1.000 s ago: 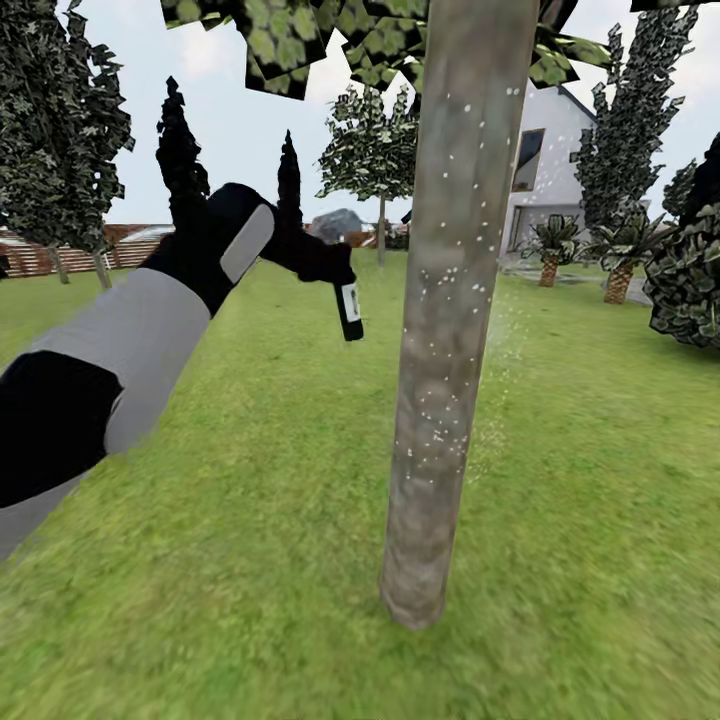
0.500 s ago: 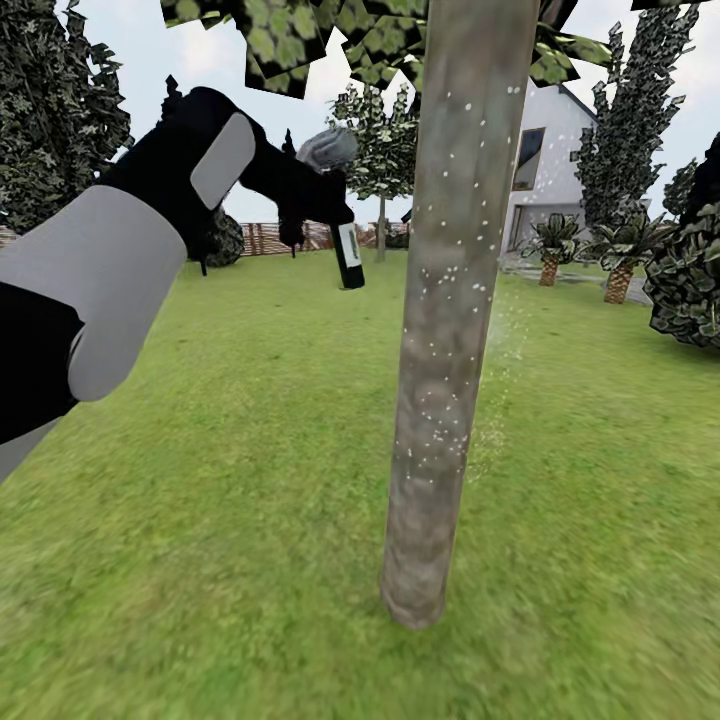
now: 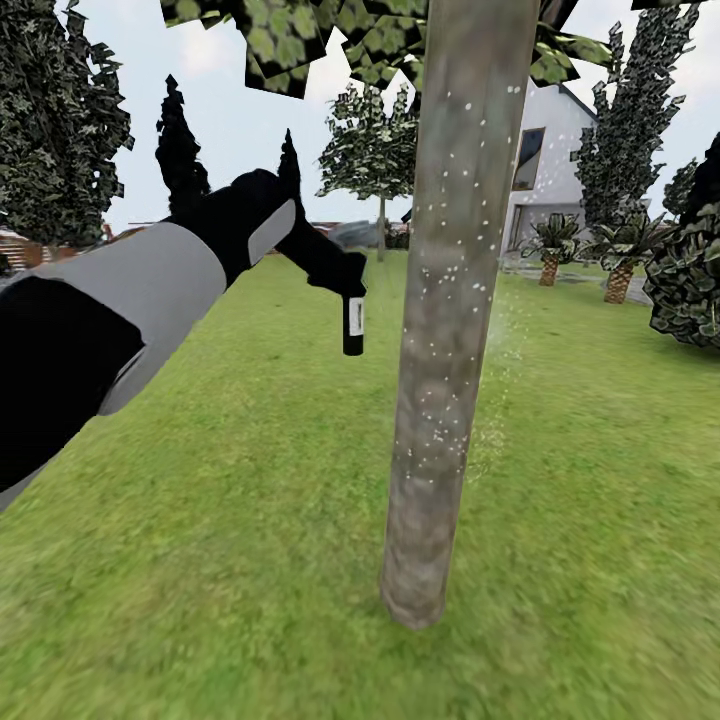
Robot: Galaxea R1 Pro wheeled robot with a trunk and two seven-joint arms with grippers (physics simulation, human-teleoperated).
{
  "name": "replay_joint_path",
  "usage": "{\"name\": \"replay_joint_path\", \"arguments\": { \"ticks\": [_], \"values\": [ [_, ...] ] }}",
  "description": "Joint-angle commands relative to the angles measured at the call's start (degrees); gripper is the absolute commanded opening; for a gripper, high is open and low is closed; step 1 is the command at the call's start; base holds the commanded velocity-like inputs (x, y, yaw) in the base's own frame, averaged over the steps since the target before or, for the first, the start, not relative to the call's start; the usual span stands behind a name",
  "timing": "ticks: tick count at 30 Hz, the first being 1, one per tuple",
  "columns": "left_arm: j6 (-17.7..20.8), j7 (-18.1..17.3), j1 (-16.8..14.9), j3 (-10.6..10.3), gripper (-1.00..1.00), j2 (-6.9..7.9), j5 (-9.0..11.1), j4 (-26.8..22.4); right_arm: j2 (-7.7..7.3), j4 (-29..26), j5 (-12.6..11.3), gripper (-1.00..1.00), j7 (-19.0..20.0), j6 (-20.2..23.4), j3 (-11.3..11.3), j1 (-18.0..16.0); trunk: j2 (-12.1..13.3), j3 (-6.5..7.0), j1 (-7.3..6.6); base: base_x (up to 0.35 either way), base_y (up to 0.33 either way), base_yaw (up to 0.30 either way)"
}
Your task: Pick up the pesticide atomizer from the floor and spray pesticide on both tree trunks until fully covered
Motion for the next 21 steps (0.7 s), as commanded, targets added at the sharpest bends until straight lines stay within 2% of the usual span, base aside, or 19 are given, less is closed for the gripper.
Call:
{"name": "replay_joint_path", "arguments": {
  "ticks": [1, 3, 4, 8, 11, 15, 17, 19, 20, 21],
  "values": [
    [-0.2, -0.5, 0.9, -0.1, -1.0, 0.0, 0.3, 0.0, 0.0, 0.0, 0.0, 1.0, 0.0, 0.0, 0.0, 0.0, 0.0, 0.01, -0.01, 0.0, 0.0, 0.0],
    [-1.2, -2.7, 3.7, -0.8, -1.0, 0.0, 0.3, 0.0, 0.0, 0.0, 0.0, 1.0, 0.0, 0.0, 0.0, 0.0, 0.0, 0.01, -0.01, 0.0, 0.0, 0.0],
    [-2.1, -3.4, 5.9, -1.9, -1.0, 0.0, 0.2, 0.0, 0.0, 0.0, 0.0, 1.0, 0.0, 0.0, 0.0, 0.0, 0.0, 0.01, -0.01, 0.0, 0.0, 0.0],
    [-10.5, -3.9, 14.7, -3.8, -1.0, 0.0, 0.2, 0.0, 0.0, 0.0, 0.0, 1.0, 0.0, 0.0, 0.0, 0.0, 0.0, 0.01, -0.01, 0.0, 0.0, 0.0],
    [-14.3, -5.1, 18.8, -8.4, -1.0, 0.0, 0.2, 0.0, 0.0, 0.0, 0.0, 1.0, 0.0, 0.0, 0.0, 0.0, 0.0, 0.01, -0.01, 0.0, 0.0, 0.0],
    [-19.7, -6.9, 24.3, -10.0, -1.0, 0.0, 0.2, 0.1, 0.0, 0.0, 0.0, 1.0, 0.0, 0.0, 0.0, 0.0, 0.0, 0.01, -0.01, 0.0, 0.0, 0.0],
    [-22.4, -6.9, 26.3, -11.6, -1.0, 0.0, 0.2, 0.1, 0.0, 0.0, 0.0, 1.0, 0.0, 0.0, 0.0, 0.0, 0.0, 0.01, -0.01, 0.0, 0.0, 0.0],
    [-27.6, -7.0, 30.6, -13.3, -1.0, 0.16, 0.2, 1.2, 0.0, 0.0, 0.0, 1.0, 0.0, 0.0, 0.0, 0.0, 0.0, 0.01, -0.01, 0.0, 0.0, 0.0],
    [-32.3, -7.0, 32.3, -13.5, -1.0, 0.31, 0.2, 4.1, 0.0, 0.0, 0.0, 1.0, 0.0, 0.0, 0.0, 0.0, 0.0, 0.01, -0.01, 0.0, 0.0, 0.0],
    [-37.3, -7.1, 34.7, -13.6, -1.0, 1.55, 0.2, 5.6, 0.0, 0.0, 0.0, 1.0, 0.0, 0.0, 0.0, 0.0, 0.0, 0.01, -0.01, 0.0, 0.0, 0.0]
  ]
}}
